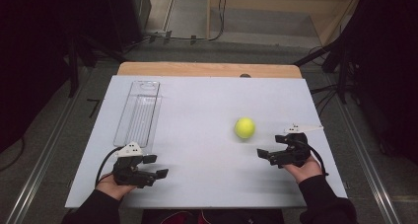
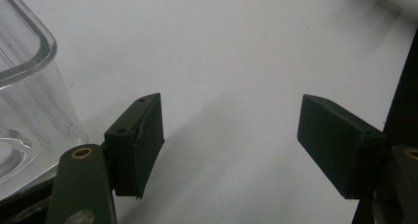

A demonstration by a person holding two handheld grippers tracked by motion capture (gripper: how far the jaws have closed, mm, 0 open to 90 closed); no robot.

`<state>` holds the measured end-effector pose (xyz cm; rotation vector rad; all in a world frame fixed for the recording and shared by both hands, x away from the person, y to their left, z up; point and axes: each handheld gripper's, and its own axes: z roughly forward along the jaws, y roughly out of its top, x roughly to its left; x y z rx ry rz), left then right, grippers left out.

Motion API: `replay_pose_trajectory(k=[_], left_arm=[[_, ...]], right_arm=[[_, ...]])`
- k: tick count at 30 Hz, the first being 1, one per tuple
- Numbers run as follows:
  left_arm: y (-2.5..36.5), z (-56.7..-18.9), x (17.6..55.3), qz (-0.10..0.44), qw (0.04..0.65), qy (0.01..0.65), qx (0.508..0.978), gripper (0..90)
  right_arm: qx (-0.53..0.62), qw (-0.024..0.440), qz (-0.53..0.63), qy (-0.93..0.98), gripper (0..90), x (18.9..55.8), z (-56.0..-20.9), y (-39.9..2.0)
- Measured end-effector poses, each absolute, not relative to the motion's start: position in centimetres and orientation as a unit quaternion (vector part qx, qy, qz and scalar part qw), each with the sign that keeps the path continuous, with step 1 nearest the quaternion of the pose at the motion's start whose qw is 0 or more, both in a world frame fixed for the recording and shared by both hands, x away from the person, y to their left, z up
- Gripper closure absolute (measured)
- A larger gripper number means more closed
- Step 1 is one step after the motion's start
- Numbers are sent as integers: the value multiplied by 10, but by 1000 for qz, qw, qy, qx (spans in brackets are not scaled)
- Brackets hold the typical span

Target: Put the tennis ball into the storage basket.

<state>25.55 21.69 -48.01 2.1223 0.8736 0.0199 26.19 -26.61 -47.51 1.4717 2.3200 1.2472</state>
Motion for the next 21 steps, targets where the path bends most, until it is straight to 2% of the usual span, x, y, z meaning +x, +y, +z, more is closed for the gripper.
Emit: replay_pose_trajectory(k=[21], left_arm=[[217, -480, 255, 8, 411, 346, 843, 262]], right_arm=[[469, 86, 399, 783, 0, 286, -447, -251]])
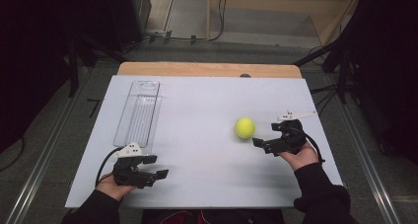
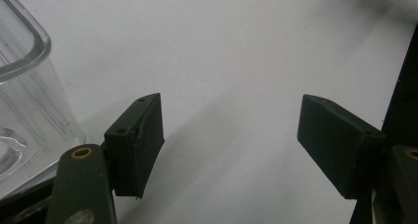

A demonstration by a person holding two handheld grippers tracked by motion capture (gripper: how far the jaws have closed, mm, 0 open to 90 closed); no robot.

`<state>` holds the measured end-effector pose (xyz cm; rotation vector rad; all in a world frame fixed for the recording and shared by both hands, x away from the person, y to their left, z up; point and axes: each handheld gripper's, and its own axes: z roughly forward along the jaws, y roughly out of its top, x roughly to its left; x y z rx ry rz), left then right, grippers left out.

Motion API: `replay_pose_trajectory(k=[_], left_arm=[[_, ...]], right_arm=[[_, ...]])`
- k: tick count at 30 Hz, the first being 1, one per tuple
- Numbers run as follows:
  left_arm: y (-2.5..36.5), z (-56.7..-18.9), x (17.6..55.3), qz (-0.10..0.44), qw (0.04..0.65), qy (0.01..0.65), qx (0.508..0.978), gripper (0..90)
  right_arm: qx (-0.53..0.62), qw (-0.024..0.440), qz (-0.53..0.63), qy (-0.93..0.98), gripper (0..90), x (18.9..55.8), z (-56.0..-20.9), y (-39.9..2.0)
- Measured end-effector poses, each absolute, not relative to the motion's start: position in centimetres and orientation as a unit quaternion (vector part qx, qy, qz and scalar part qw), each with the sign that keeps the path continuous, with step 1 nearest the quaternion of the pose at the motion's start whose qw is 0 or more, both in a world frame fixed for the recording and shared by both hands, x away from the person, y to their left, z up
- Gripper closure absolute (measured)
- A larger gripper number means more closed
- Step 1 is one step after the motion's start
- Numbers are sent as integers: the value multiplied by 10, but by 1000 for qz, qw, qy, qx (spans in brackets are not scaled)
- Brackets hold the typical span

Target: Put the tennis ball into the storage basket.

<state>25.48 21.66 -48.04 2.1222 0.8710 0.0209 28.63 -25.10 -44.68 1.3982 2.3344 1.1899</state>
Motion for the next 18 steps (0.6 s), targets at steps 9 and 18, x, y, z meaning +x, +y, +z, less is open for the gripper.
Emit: replay_pose_trajectory(k=[9, 18], left_arm=[[216, -481, 255, 7, 410, 348, 843, 262], [216, -482, 256, 5, 410, 348, 843, 261]], right_arm=[[465, 92, 393, 788, 0, 302, -443, -241], [473, 92, 390, 784, 0, 317, -441, -238]])
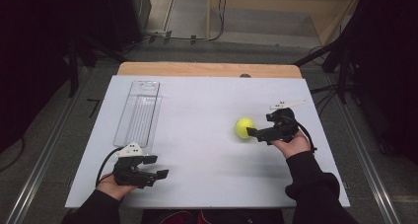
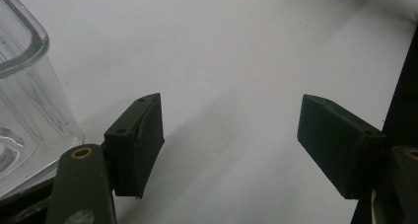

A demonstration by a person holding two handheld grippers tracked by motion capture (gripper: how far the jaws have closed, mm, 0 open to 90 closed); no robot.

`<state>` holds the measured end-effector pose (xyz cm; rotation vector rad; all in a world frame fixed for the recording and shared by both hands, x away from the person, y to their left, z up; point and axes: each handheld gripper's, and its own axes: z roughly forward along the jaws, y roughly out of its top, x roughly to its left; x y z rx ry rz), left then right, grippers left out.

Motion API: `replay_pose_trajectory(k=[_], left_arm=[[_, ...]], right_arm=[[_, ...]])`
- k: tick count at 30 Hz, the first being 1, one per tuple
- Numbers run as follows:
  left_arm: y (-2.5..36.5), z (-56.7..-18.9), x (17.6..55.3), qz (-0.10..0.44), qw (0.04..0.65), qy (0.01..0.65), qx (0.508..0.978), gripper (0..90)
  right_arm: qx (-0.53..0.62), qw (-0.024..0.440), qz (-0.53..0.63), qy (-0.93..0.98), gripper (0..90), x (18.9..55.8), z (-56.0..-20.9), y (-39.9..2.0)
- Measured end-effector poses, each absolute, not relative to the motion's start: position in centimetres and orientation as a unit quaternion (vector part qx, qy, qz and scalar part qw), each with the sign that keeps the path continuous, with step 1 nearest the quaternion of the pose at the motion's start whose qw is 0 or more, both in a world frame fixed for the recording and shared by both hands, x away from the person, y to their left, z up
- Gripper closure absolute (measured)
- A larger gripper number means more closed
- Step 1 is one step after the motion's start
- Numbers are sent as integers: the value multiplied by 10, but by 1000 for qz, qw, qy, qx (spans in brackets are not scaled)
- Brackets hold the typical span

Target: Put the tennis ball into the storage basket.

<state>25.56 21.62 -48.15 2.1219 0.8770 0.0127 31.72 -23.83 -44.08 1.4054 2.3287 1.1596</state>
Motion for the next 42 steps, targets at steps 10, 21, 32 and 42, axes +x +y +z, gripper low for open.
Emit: replay_pose_trajectory(k=[10, 21, 32, 42], left_arm=[[217, -481, 256, 5, 411, 350, 842, 261], [217, -481, 255, 4, 413, 346, 842, 261], [218, -480, 255, 3, 413, 350, 841, 261], [218, -481, 256, 3, 416, 350, 839, 261]], right_arm=[[471, 86, 385, 789, 0, 335, -446, -230], [471, 82, 384, 790, 0, 354, -450, -217], [474, 89, 382, 788, 0, 369, -458, -209], [479, 88, 374, 789, 0, 374, -465, -206]])
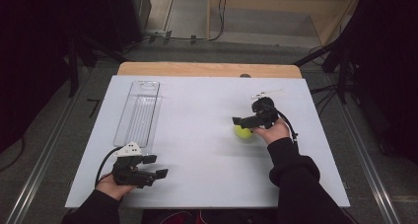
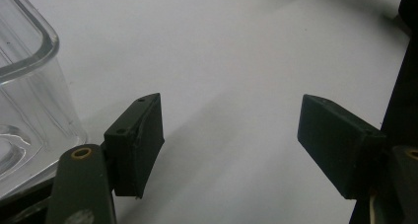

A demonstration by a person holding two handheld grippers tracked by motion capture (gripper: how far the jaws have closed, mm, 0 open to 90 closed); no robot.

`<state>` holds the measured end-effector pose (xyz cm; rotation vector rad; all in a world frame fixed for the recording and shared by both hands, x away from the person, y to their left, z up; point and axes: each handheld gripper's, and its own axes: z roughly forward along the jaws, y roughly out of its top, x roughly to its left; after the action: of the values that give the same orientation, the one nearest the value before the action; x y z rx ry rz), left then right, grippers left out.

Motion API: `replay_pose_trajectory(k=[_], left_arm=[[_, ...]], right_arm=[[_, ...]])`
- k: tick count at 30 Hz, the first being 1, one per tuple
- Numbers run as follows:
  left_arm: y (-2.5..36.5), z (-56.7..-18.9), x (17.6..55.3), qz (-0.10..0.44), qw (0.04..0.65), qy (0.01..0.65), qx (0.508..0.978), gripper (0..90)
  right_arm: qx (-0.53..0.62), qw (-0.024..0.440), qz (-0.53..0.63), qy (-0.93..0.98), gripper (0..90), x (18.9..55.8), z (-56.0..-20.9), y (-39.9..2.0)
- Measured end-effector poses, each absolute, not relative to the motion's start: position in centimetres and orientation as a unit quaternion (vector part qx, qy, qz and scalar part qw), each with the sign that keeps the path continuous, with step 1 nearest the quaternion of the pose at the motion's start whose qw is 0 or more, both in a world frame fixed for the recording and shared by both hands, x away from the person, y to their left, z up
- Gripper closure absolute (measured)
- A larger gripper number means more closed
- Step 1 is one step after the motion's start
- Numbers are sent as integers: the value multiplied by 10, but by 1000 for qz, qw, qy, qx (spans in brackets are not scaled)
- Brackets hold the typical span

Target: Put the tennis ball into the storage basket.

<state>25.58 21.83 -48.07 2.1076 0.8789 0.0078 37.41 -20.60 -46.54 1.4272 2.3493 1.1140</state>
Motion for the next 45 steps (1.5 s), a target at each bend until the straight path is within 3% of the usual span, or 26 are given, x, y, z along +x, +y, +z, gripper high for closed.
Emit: replay_pose_trajectory(k=[19, 28, 34, 45], left_arm=[[219, -478, 254, 6, 421, 348, 838, 261], [219, -479, 254, 4, 421, 349, 837, 261], [220, -479, 255, 1, 422, 346, 838, 261], [219, -480, 255, 5, 416, 347, 840, 261]], right_arm=[[489, 101, 348, 794, 0, 366, -488, -200], [492, 84, 341, 797, 0, 362, -505, -197], [480, 97, 346, 801, 227, 358, -506, -197], [477, 96, 345, 803, 238, 359, -505, -198]])
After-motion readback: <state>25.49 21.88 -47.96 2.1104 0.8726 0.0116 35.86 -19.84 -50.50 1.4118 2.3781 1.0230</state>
